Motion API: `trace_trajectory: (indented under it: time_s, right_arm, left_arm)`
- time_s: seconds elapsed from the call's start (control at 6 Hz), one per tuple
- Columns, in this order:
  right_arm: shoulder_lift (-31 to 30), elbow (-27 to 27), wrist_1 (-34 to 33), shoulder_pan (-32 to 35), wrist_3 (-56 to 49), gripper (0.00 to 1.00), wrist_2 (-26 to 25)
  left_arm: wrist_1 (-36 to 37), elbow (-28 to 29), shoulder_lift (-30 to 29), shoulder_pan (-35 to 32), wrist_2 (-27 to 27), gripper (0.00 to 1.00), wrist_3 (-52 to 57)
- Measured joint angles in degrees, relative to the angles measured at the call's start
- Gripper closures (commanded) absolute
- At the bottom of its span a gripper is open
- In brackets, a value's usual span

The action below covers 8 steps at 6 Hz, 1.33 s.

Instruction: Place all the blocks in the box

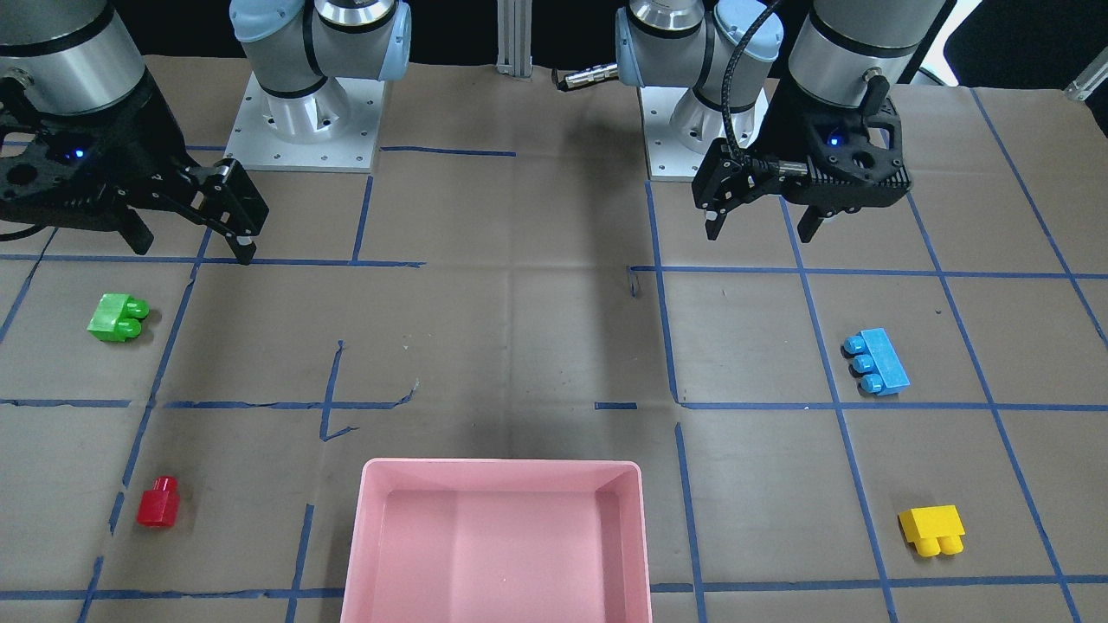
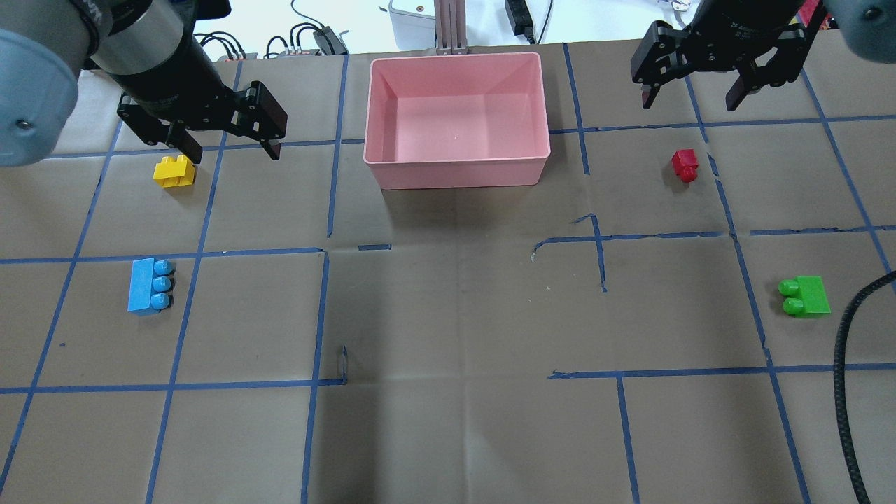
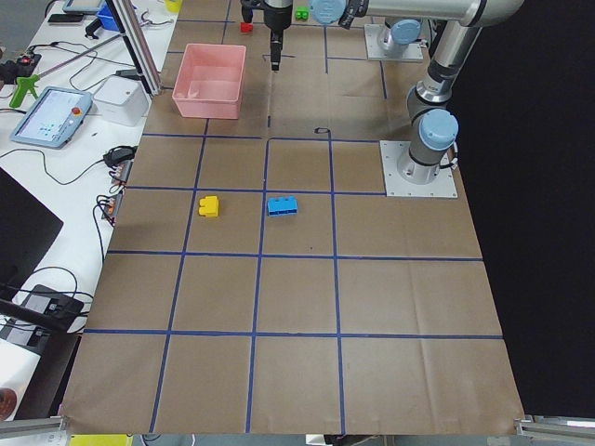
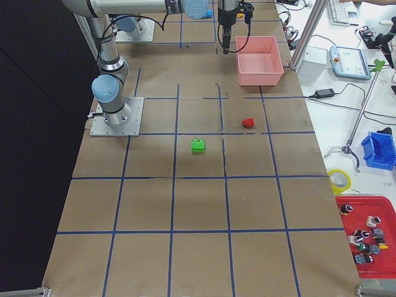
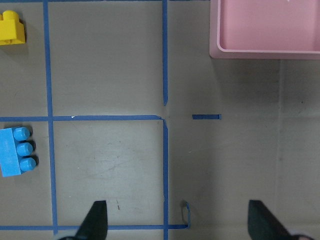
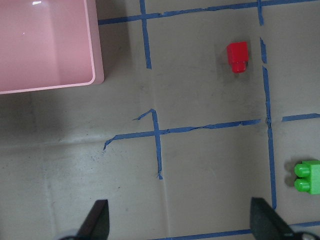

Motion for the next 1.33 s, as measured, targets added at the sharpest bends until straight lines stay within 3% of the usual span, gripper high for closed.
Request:
trace_trajectory:
  time_s: [1.0, 1.33]
  right_arm:
    - [0.06, -0.13, 0.03, -0.06, 0.0, 0.0, -0.41]
    - [0.08, 0.18, 0.12, -0.08, -0.13, 0.0, -0.41]
  left_arm:
    - [-0.07, -0.09, 0.21, 0.1, 0.25, 0.01, 0.12]
    - [-0.12, -0.16, 0.41, 4.0, 0.41, 0.01, 1.18]
